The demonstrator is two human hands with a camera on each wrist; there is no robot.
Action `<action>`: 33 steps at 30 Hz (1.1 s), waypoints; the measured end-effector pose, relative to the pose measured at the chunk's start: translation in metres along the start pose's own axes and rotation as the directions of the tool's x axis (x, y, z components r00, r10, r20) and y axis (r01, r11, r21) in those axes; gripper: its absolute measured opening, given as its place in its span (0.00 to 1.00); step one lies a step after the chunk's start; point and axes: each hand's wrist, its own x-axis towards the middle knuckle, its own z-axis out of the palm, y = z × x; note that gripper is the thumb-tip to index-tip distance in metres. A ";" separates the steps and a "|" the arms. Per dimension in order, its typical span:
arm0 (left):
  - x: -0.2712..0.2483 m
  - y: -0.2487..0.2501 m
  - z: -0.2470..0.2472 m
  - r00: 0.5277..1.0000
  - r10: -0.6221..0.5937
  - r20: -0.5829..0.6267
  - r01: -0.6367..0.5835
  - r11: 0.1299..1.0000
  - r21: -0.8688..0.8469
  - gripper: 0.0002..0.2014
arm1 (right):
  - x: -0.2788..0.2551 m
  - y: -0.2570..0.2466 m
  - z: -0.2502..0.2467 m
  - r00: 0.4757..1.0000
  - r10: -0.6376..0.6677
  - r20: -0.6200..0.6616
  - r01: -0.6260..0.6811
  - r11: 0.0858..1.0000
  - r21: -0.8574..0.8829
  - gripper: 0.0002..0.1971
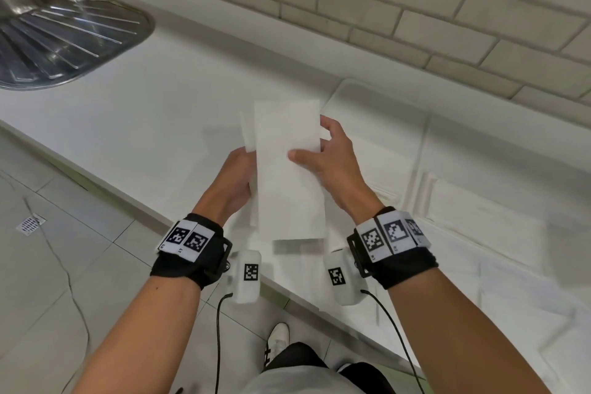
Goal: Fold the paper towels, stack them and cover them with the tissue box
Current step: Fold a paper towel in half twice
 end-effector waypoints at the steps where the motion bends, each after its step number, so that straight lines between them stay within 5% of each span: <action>1: -0.002 0.000 0.002 0.999 -0.004 0.044 0.007 0.998 -0.069 0.18 | 0.001 0.004 0.002 0.999 -0.012 -0.048 0.011 1.000 -0.015 0.35; 5: -0.011 -0.001 0.009 0.984 -0.014 0.176 0.053 0.975 -0.216 0.29 | 0.003 0.019 0.008 0.991 -0.036 -0.131 0.027 0.998 -0.064 0.31; 10: -0.013 -0.009 0.006 0.996 0.081 0.030 -0.079 0.996 -0.047 0.14 | -0.002 0.032 0.000 1.000 -0.021 -0.023 0.020 1.000 -0.021 0.40; 14: -0.012 -0.009 0.005 0.983 0.182 0.018 -0.183 0.983 0.016 0.15 | -0.005 0.044 -0.008 0.994 0.070 0.082 -0.072 0.997 0.018 0.17; 19: -0.012 -0.024 0.006 0.966 0.255 -0.038 -0.253 0.966 0.043 0.14 | -0.007 0.044 -0.003 0.999 -0.018 0.038 0.016 0.999 0.039 0.08; 26: -0.011 -0.036 0.008 0.961 0.273 -0.045 -0.274 0.962 -0.002 0.23 | -0.008 0.051 -0.005 0.997 -0.037 0.061 0.035 0.998 0.044 0.15; 33: -0.012 -0.046 0.014 0.962 0.273 0.001 -0.273 0.962 0.012 0.19 | -0.008 0.054 -0.004 0.998 0.006 0.067 -0.006 1.000 0.003 0.16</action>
